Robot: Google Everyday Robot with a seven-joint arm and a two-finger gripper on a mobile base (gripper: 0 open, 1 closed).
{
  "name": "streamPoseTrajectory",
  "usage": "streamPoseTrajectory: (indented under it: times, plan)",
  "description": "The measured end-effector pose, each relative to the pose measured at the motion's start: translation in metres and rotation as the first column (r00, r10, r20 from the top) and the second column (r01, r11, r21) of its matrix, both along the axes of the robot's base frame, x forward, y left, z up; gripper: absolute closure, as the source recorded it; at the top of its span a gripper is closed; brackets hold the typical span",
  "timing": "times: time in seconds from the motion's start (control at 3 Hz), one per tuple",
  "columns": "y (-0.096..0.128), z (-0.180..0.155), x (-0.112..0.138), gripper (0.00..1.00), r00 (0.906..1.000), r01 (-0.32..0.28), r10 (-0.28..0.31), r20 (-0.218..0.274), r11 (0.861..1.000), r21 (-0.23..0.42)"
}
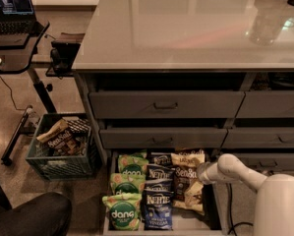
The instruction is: Pick brown chip bag from bottom drawer and place on counter
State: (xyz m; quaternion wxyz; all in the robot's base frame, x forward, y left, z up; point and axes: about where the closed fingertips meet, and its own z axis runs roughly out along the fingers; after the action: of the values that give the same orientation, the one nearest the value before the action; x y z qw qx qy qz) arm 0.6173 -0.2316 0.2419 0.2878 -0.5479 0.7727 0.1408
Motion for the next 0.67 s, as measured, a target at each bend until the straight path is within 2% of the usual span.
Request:
streamPoseTrajectory:
  times: [0.33, 0.67]
  plan:
    - [0.005, -0.017, 0.007, 0.0, 0.9997, -0.014, 0.014, 0.021, 1.0, 0.004]
    - [0.007, -0.048, 0.016, 0.0, 0.9994, -0.023, 0.024, 0.027, 1.0, -0.009]
